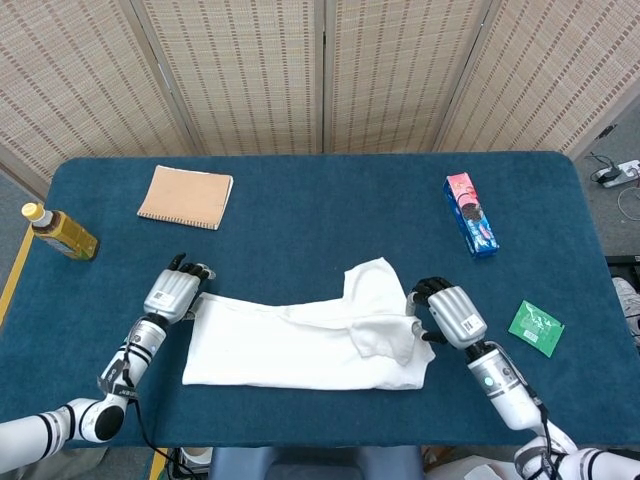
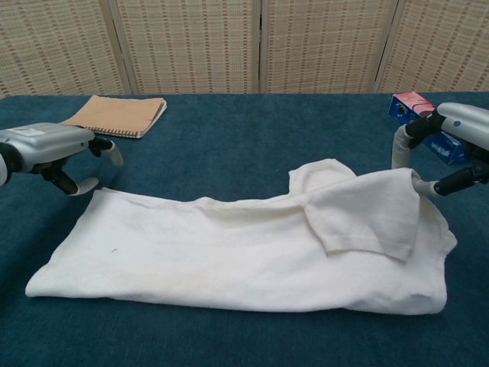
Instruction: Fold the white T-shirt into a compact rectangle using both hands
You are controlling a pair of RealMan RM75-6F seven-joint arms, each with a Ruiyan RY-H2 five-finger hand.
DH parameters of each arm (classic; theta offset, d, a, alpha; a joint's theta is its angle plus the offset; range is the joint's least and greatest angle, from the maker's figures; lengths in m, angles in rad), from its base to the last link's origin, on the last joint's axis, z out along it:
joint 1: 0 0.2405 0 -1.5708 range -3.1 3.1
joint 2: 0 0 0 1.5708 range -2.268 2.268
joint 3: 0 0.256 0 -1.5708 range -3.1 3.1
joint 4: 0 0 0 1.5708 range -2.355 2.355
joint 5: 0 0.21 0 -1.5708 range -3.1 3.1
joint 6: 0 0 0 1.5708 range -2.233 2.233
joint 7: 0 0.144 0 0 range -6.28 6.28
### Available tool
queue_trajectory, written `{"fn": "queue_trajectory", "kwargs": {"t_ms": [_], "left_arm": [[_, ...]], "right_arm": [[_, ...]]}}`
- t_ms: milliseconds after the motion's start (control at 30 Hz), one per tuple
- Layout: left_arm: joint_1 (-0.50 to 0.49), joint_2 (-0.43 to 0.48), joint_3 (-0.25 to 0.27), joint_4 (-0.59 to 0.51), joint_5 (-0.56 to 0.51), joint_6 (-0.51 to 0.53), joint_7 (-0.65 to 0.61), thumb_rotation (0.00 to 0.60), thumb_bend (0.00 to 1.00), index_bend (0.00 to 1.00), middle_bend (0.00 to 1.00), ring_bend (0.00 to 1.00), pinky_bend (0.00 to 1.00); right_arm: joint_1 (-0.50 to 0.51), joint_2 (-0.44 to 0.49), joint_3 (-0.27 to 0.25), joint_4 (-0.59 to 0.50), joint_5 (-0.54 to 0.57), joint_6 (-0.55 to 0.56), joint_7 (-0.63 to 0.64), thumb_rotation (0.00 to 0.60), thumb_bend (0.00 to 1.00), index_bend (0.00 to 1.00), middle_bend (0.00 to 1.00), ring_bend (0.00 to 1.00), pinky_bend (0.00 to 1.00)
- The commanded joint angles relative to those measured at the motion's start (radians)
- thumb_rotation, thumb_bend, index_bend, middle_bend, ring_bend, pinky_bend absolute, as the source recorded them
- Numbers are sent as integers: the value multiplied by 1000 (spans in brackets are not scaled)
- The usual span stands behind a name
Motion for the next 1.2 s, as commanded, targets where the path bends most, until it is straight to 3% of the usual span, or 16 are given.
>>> {"fn": "queue_trajectory", "kwargs": {"t_ms": [33, 200, 600, 1067, 1200], "left_arm": [[24, 25, -16, -48, -5, 42, -32, 600, 497, 73, 176, 180, 33], [59, 62, -24, -114, 8, 114, -46, 600, 495, 6, 149, 151, 33], [132, 124, -6, -201, 97, 249, -52, 600, 489, 0, 113, 113, 30], [184, 174, 10, -259, 141, 291, -71, 600, 485, 11, 112, 107, 23], [192, 181, 11, -265, 142, 290, -75, 600, 479, 12, 110, 106, 21]], "right_arm": [[9, -15, 5, 27, 11, -15, 0, 600, 524, 849, 469, 283, 259], [21, -42, 9, 78, 13, -23, 8, 600, 524, 848, 468, 283, 259], [53, -119, 15, 218, 20, -53, 59, 600, 524, 849, 465, 282, 259], [85, -210, 12, 375, 27, -83, 105, 600, 524, 849, 436, 271, 258], [88, -225, 15, 398, 44, -101, 107, 600, 490, 721, 360, 225, 235]]}}
